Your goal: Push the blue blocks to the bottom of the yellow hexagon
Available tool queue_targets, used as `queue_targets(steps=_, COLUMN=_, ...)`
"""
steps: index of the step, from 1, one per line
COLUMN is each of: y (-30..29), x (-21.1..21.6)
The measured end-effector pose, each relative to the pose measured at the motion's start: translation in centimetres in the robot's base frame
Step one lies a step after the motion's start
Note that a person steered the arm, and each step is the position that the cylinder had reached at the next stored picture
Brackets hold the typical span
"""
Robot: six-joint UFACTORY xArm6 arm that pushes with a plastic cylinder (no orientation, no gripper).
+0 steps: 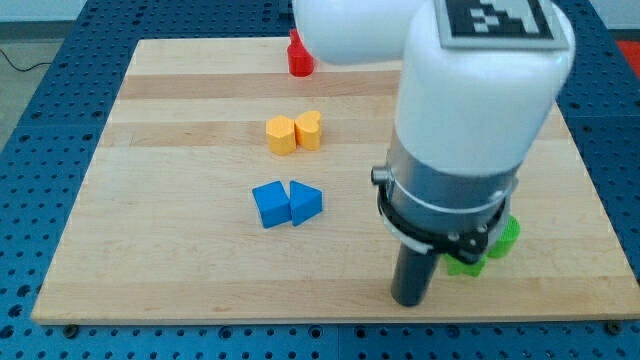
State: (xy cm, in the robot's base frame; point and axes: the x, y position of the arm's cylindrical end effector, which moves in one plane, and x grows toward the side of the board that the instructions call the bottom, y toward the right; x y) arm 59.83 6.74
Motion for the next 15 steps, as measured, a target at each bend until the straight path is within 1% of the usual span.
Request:
queue_targets(steps=1, y=-3.0, x=-1.7)
queue_targets(steps=2, y=-5.7, x=-4.4)
queue_targets(steps=3, y=-5.8, x=-7.3)
queue_targets(steps=4, y=-7.7, x=-6.0)
queue_targets(steps=5, y=-13.7, x=-1.7)
queue_targets(steps=6, y=-20.4, x=-3.6)
queue_targets(steps=7, y=-21.3, x=-7.7)
queue_targets(steps=8, y=-18.7, x=-7.8)
queue_targets(steps=9, y=-17.3, x=-7.1)
queue_targets(steps=12, y=-7.2, x=-7.2)
queue_targets(steps=14, y=-5.5, x=-6.0)
queue_targets(steps=15, y=-5.7, x=-7.5)
